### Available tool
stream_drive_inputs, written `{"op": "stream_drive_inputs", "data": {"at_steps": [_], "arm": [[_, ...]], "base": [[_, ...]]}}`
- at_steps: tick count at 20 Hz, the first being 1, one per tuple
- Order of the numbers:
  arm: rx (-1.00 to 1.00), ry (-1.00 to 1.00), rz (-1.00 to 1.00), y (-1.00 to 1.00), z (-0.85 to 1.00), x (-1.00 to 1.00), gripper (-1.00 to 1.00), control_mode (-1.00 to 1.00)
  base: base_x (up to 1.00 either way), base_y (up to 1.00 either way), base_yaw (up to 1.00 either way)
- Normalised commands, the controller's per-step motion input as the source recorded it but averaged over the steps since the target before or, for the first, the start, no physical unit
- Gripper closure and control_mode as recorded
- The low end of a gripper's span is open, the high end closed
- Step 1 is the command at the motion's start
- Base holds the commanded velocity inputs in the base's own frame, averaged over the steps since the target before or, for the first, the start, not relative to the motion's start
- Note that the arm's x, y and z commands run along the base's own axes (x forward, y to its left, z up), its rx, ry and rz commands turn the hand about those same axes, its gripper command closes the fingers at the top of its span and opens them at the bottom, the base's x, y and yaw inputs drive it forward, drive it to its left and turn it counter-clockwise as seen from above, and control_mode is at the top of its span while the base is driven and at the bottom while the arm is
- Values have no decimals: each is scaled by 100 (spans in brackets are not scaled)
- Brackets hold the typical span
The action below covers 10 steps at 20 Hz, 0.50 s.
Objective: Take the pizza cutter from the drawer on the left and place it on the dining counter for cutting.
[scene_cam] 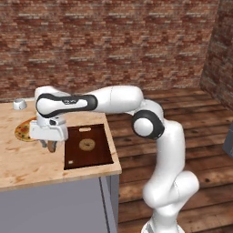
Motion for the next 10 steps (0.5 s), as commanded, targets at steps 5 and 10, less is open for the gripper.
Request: {"op": "stream_drive_inputs", "data": {"at_steps": [5, 10], "arm": [[0, 0, -4, 0, -16, 5, 100, -100], [0, 0, -4, 0, -16, 0, 100, -100]], "base": [[0, 0, 0], [0, 0, 0]]}}
